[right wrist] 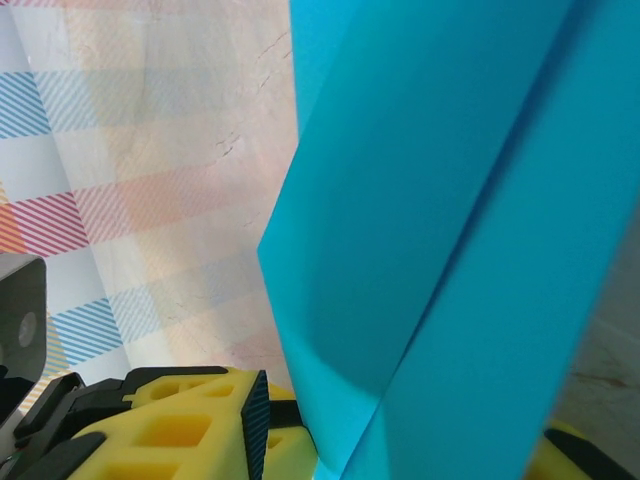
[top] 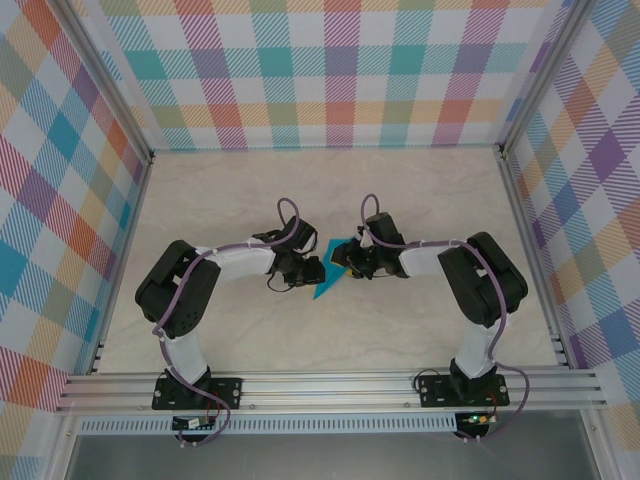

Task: Fold a paper plane with a square sheet of paper (pick it up from the middle)
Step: Turn over the paper at the center of the table.

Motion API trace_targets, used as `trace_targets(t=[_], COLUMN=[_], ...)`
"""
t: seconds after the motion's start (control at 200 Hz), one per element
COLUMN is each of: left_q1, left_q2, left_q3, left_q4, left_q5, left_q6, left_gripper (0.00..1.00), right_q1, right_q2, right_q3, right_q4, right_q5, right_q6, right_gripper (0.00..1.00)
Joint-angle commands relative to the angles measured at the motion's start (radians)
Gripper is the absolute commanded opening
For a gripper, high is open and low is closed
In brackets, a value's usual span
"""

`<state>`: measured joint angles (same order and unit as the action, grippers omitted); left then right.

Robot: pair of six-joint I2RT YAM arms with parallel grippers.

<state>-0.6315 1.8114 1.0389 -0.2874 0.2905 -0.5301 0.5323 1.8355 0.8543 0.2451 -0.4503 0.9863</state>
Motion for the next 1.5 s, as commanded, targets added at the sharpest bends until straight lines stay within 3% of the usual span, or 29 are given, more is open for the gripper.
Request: trace_targets(t=[0.0, 0.47, 0.685, 0.82, 0.895, 1.02, 1.125, 1.185, 1.275, 1.495], left_q1=[0.009, 0.009, 0.009, 0.01, 0.009, 0.009, 0.011, 0.01, 0.011, 0.012], left_q2=[0.0, -0.065, -0.203, -0.312, -0.372, -0.453, -0.507, -0.534, -0.562, -0.579], left_q3=[0.004, -0.038, -0.112, -0.152, -0.173, -0.215, -0.254, -0.273, -0.294, -0.306], left_q4=[0.0, 0.053, 0.091, 0.057, 0.031, -0.016, -0.019, -0.019, -0.019, -0.028], left_q5=[0.01, 0.007, -0.042, -0.132, -0.187, -0.279, -0.327, -0.348, -0.374, -0.389], left_q6=[-0.005, -0.035, -0.073, -0.08, -0.08, -0.093, -0.113, -0.124, -0.132, -0.125], left_gripper=[0.23, 0.25, 0.29, 0.3, 0.31, 0.33, 0.33, 0.34, 0.34, 0.35], right_q1=[0.012, 0.026, 0.026, 0.027, 0.027, 0.048, 0.076, 0.084, 0.1, 0.168], right_q2=[0.021, 0.027, -0.103, -0.209, -0.263, -0.299, -0.305, -0.289, -0.279, -0.234], right_q3=[0.015, 0.032, 0.062, 0.102, 0.159, 0.283, 0.364, 0.403, 0.422, 0.443], right_q4=[0.033, 0.026, -0.193, -0.452, -0.659, -1.031, -1.284, -1.386, -1.459, -1.478], right_q5=[0.026, 0.028, 0.079, 0.151, 0.241, 0.493, 0.791, 0.894, 0.956, 0.969], right_q6=[-0.014, -0.05, -0.184, -0.325, -0.394, -0.492, -0.46, -0.434, -0.396, -0.316], right_gripper=[0.34, 0.13, 0.09, 0.09, 0.11, 0.11, 0.1, 0.1, 0.06, 0.07])
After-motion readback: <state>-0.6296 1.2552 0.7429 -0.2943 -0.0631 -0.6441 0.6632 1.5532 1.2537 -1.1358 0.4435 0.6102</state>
